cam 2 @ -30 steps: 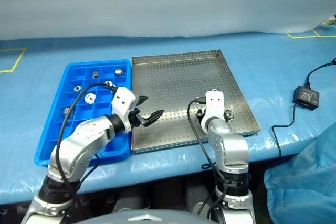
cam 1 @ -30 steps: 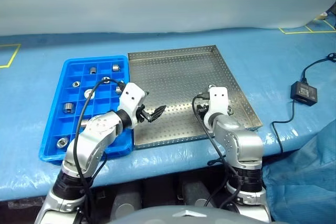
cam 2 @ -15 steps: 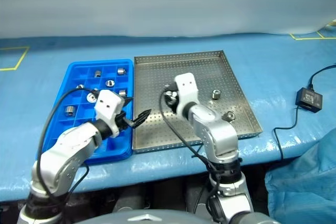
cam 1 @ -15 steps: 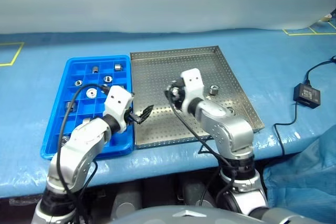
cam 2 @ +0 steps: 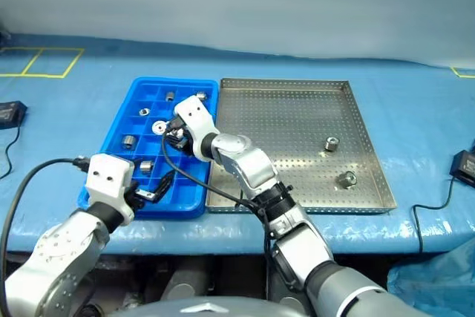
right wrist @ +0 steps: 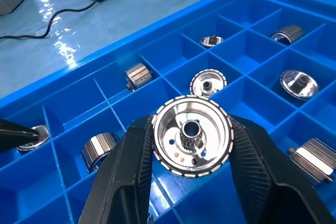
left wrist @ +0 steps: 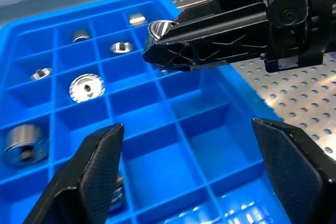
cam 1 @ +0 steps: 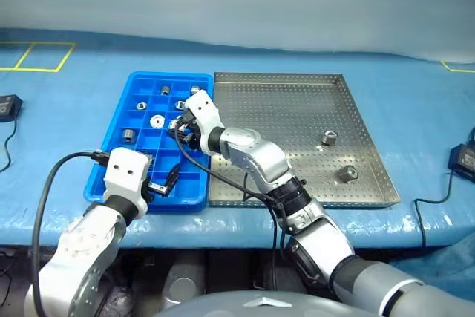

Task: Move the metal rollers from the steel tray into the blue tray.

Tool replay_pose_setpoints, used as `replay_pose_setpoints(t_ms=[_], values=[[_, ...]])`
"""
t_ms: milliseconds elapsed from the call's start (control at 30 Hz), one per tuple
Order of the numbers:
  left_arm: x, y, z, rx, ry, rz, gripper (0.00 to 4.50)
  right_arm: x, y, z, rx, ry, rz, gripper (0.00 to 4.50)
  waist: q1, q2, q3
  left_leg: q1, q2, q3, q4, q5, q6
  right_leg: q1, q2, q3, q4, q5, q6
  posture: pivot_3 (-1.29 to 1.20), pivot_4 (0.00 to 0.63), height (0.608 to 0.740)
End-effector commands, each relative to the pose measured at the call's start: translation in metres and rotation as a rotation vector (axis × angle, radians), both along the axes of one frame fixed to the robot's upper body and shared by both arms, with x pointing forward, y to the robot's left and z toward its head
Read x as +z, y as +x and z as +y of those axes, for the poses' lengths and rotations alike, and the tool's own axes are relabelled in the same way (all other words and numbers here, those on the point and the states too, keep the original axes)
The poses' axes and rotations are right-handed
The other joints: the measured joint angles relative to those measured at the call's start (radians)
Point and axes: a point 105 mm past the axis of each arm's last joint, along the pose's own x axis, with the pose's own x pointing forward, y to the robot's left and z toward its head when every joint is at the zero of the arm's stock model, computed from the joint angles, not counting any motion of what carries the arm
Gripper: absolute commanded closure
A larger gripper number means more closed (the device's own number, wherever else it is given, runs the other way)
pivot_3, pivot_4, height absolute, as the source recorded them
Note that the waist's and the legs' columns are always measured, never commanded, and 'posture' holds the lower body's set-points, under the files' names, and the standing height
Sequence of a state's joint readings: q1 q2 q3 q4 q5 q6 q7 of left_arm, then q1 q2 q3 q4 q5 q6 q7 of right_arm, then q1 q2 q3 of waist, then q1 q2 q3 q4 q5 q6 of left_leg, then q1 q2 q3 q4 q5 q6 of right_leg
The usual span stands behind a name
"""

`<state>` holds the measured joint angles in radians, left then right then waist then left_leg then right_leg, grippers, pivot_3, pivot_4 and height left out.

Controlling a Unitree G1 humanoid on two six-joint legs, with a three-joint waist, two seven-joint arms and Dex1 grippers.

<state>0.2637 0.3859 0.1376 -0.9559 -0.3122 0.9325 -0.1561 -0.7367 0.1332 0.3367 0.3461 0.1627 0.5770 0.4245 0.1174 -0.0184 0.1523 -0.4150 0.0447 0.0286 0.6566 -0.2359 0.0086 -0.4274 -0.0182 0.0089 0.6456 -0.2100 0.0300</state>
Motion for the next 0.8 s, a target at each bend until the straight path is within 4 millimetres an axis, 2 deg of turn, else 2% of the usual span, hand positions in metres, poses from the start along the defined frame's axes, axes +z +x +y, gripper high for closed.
replay_pose_setpoints(t_ms=[33, 233, 300, 333, 400, 533, 700, 800], values=[[0.015, -0.003, -0.003, 0.007, 0.013, -0.067, 0.24, 0.024, -0.001, 0.022, 0.061, 0.069, -0.07, 2.76, 0.012, 0.0, 0.0, 0.0, 0.0, 0.0, 0.0, 0.0, 0.0, 0.0, 0.0, 0.0, 0.0, 0.0, 0.0, 0.46, 0.15, 0.74], [0.016, -0.005, -0.002, 0.024, 0.018, -0.07, 0.24, 0.013, -0.002, 0.029, 0.106, 0.066, 0.0, 2.76, 0.039, 0.0, 0.0, 0.0, 0.0, 0.0, -0.002, 0.0, 0.0, -0.001, 0.0, -0.001, 0.0, -0.001, -0.002, 0.48, 0.15, 0.74], [0.016, -0.006, -0.002, 0.028, 0.019, -0.07, 0.24, 0.01, -0.001, 0.029, 0.101, 0.056, -0.001, 2.06, 0.042, 0.0, 0.0, 0.0, 0.0, -0.001, -0.002, 0.0, 0.0, -0.001, 0.0, -0.002, 0.0, -0.001, -0.002, 0.48, 0.15, 0.74], [0.016, -0.006, -0.002, 0.029, 0.018, -0.071, 0.24, 0.012, 0.0, 0.029, 0.096, 0.063, -0.008, 1.9, 0.044, 0.0, 0.0, 0.0, 0.0, -0.001, -0.003, 0.0, 0.0, -0.001, 0.0, -0.002, 0.0, -0.001, -0.002, 0.49, 0.15, 0.74], [0.016, -0.006, -0.002, 0.029, 0.017, -0.071, 0.24, 0.022, 0.002, 0.028, 0.072, 0.093, -0.07, 1.3, 0.049, 0.0, 0.0, -0.001, 0.0, -0.002, -0.003, 0.0, 0.0, -0.001, 0.001, -0.003, 0.0, -0.001, -0.002, 0.48, 0.15, 0.74], [0.015, -0.004, -0.006, 0.012, 0.003, -0.066, 0.24, 0.04, 0.0, 0.02, 0.063, 0.171, -0.101, 1.3, 0.06, 0.001, 0.0, -0.001, 0.001, -0.003, -0.003, 0.0, -0.001, -0.001, 0.001, -0.005, 0.0, -0.001, -0.002, 0.46, 0.15, 0.74], [0.016, 0.005, -0.017, -0.04, -0.017, -0.075, 0.24, 0.058, 0.0, -0.013, -0.014, 0.192, -0.178, 1.3, 0.075, 0.0, 0.0, -0.002, 0.0, -0.005, -0.003, 0.0, -0.001, 0.0, 0.0, -0.009, -0.001, -0.002, -0.003, 0.42, 0.15, 0.74], [0.017, 0.011, -0.025, -0.084, -0.024, -0.082, 0.24, 0.056, -0.001, -0.038, -0.078, 0.158, -0.188, 1.3, 0.081, 0.0, 0.0, -0.003, 0.0, -0.005, -0.003, 0.001, -0.001, 0.0, -0.001, -0.009, -0.001, -0.002, -0.003, 0.38, 0.15, 0.74]])
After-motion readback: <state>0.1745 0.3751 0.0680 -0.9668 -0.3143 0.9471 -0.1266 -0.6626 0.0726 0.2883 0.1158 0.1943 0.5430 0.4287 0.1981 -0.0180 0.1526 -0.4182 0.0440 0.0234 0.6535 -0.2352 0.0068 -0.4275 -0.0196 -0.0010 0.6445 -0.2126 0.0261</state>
